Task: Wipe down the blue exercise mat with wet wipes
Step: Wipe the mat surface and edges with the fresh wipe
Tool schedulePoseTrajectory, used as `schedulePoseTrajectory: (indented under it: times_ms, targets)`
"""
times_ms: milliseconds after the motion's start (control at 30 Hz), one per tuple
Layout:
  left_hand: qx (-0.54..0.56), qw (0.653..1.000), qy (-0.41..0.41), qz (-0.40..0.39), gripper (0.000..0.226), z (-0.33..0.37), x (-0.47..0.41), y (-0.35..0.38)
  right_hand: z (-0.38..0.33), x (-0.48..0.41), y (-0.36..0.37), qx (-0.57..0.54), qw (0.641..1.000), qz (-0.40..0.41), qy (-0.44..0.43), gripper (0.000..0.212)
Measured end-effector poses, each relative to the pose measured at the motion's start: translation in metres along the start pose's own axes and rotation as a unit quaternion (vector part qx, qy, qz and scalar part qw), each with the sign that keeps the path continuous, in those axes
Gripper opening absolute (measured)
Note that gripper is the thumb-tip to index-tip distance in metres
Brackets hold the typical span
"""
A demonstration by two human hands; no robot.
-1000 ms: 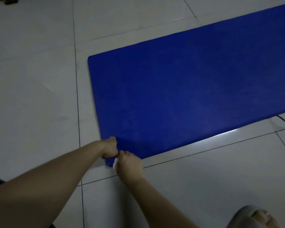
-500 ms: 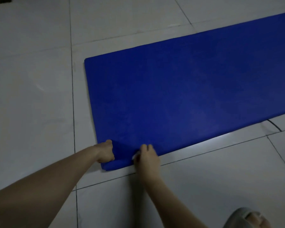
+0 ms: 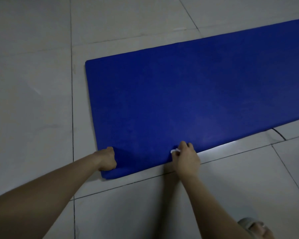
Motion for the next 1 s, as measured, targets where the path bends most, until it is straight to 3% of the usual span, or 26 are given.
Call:
schedulePoseTrajectory:
  times_ms: [67,133,200,333,500,700,833,1000]
  targets:
    - [-0.057,0.997,-0.017,0.046,0.006,0.013,0.01,-0.009,-0.002,0.001,-0.001,-0.007,1.0,-0.001,0.011,0.017]
    - [-0.122,0.986,0.005,0.111,0.011,0.039,0.021,-0.021,-0.004,0.004,0.0,-0.023,0.999,-0.001,0.027,0.016]
    - [-0.11,0.977,0.077,0.165,0.014,0.074,0.03,-0.028,-0.004,0.005,-0.001,-0.022,0.999,-0.01,0.029,0.016]
    - [-0.087,0.96,0.189,0.187,0.027,0.135,0.047,-0.013,-0.013,0.009,-0.005,-0.004,0.997,-0.066,-0.044,0.018]
    - [-0.115,0.964,0.139,0.194,0.061,0.158,0.041,0.014,-0.004,0.008,0.011,0.106,0.966,-0.174,-0.16,0.031]
    - [-0.167,0.954,0.1,0.229,0.047,0.164,0.028,0.02,-0.009,-0.006,-0.001,0.091,0.954,-0.179,-0.221,0.01]
    - [-0.235,0.937,0.12,0.23,0.021,0.166,0.044,0.025,-0.01,-0.006,-0.005,0.06,0.959,-0.167,-0.219,0.006]
    - [-0.241,0.93,0.137,0.241,0.03,0.168,0.06,0.028,0.039,-0.033,-0.033,0.001,0.991,-0.106,-0.087,0.018]
Point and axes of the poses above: each hand's wrist, its own x-axis away from the middle knuckle, its own y-axis out of the palm, z = x × y, the point moved 6 cm from there along -x, towards the middle knuckle, and after that the axes turned 5 degrees about -y, right-handed, at the moved point
